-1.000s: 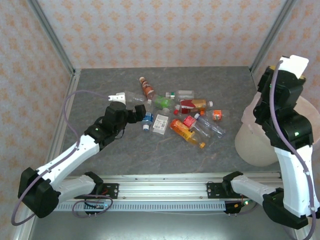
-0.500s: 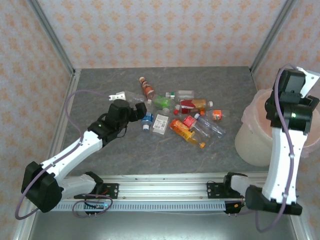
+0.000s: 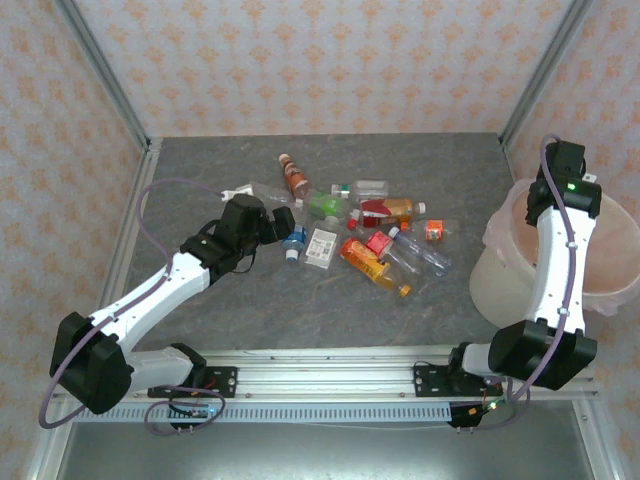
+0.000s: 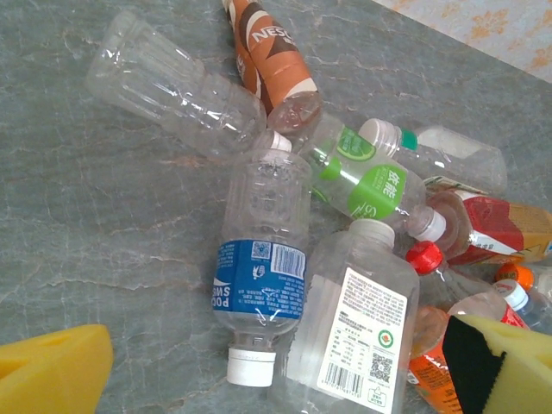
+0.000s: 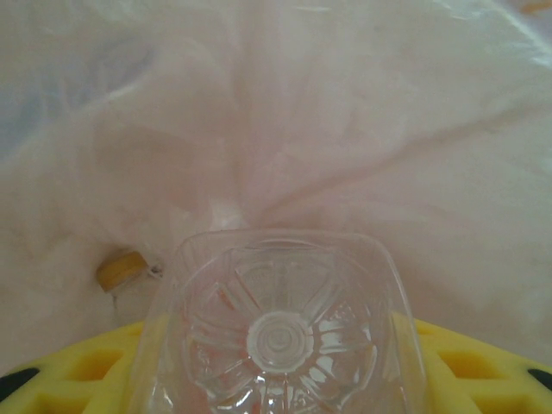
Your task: Put the plastic bottles in the bin
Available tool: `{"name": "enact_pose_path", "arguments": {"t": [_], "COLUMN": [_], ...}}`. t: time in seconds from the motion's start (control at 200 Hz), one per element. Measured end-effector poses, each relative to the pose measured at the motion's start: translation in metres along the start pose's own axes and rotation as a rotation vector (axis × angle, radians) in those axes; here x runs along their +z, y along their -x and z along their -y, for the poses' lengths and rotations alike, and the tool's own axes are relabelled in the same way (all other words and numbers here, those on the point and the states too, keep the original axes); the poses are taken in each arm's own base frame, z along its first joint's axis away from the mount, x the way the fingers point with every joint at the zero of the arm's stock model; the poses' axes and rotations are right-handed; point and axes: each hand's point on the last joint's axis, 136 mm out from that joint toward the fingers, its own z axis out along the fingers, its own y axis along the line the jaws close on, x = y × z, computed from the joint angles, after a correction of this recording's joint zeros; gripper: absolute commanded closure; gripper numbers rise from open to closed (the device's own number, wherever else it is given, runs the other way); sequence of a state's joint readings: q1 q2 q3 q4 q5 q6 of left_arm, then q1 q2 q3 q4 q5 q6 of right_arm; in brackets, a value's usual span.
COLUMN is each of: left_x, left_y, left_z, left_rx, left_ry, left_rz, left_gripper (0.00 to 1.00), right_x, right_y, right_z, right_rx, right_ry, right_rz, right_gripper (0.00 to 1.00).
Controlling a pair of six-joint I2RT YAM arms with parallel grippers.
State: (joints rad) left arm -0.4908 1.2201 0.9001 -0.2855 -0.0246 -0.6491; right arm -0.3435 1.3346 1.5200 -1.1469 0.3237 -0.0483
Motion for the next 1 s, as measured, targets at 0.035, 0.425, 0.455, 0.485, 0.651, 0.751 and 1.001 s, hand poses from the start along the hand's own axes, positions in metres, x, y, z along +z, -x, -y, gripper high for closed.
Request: {"name": "enact_pose_path", "arguments": {"t": [0.035, 0.425, 0.455, 0.485, 0.651, 0.751, 1.001], "left_x": [0.0, 0.008, 0.009, 0.009, 0.011, 0.013, 0.023], "left_y": [-0.001, -0.013, -0.013, -0.014, -0.02, -0.024, -0.037], "left_z": [0.0, -0.003, -0.003, -0.003, -0.005, -0.008, -0.01], "left_rx": [-0.007, -0.028, -0.028, -0.028, -0.027, -0.031, -0.044], "left_ry": [-0.001, 0.004, 0.005, 0.003, 0.004, 0.011, 0.017], "left_rz": [-0.003, -0.046, -0.048, -0.052, -0.069, -0.077, -0.123], "left_gripper": [0.0, 0.0, 0.0, 0.0, 0.0, 0.0, 0.0], "right_x": [0.001, 0.006, 0.006, 0.007, 0.008, 0.007, -0.026], "right_y": [0.002, 0.011, 0.011, 0.011, 0.012, 0.014, 0.022], "right_z": [-0.002, -0.009, -0.009, -0.009, -0.01, -0.009, 0.004], "right_rx": [0.01, 0.086, 0.091, 0.095, 0.109, 0.12, 0.219], "right_ry": [0.007, 0.026, 0.025, 0.025, 0.026, 0.029, 0.084], "right_rz": [0.004, 0.034, 0.033, 0.034, 0.039, 0.048, 0.183], "right_gripper": [0.56, 0.3, 0.3, 0.29, 0.28, 0.27, 0.14]}}
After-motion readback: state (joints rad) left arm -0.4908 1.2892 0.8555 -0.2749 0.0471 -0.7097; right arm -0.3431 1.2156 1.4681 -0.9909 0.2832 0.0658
